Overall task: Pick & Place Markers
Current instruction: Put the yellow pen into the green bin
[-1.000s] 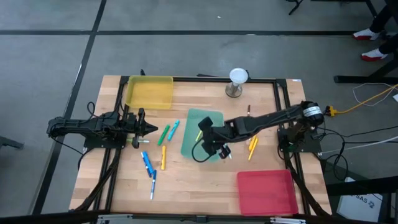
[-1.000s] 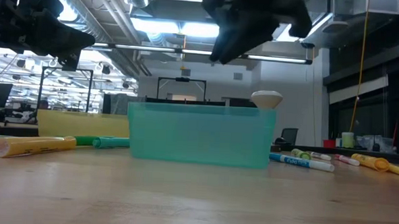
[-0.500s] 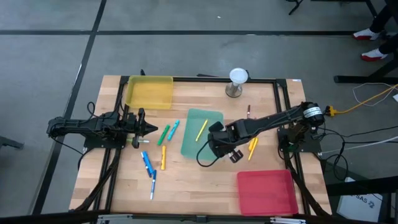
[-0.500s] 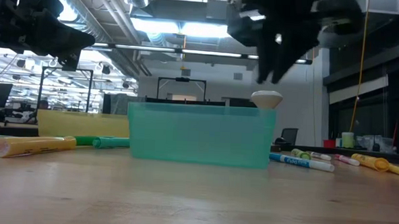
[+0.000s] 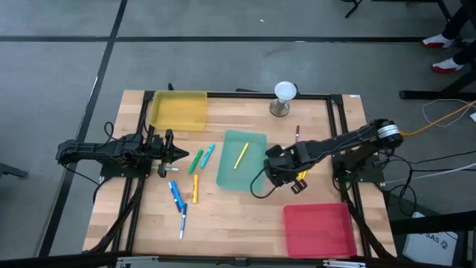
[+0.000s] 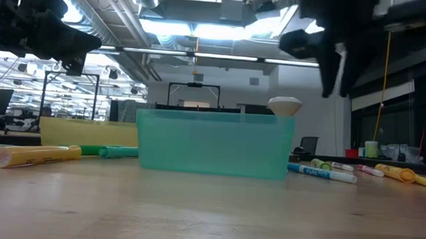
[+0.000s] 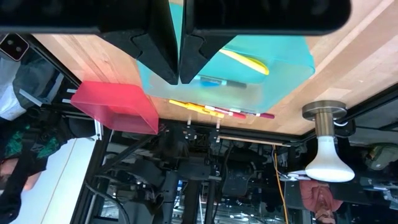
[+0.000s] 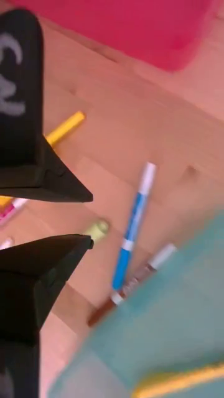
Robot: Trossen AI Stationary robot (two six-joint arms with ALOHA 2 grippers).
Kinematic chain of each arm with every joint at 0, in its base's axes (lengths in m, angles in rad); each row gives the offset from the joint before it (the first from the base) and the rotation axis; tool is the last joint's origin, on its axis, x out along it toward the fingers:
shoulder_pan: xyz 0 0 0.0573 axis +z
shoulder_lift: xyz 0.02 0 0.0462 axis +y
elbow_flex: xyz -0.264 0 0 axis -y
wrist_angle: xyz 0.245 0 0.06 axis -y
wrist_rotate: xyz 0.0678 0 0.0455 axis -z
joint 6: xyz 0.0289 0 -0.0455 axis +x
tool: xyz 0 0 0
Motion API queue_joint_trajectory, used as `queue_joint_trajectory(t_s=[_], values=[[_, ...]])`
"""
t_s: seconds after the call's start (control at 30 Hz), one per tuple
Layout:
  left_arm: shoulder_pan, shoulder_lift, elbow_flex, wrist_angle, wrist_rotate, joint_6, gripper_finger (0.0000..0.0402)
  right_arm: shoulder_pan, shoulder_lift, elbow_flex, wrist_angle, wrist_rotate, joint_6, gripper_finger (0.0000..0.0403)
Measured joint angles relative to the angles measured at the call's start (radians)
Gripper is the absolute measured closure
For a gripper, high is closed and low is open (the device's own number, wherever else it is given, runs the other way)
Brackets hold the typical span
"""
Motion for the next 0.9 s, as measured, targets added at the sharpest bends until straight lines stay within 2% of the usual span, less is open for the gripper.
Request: queue_joint_trajectory(t_s=[0.27, 0.53, 0.9], values=[[0.0, 0.0, 0.0, 0.004, 0.0, 0.0, 0.0392, 0.056, -0.17, -0.201, -0.009, -0.001, 0.002, 0.0311], [0.0, 0.0, 0.0, 0.005, 0.0, 0.0, 0.0394, 0.061, -0.288, -0.322, -0.036, -0.003, -0.009, 0.0311], [0.0, 0.0, 0.0, 0.005, 0.0, 0.0, 0.039, 0.045, -0.335, -0.466, -0.01, -0.055, -0.277, 0.0311]])
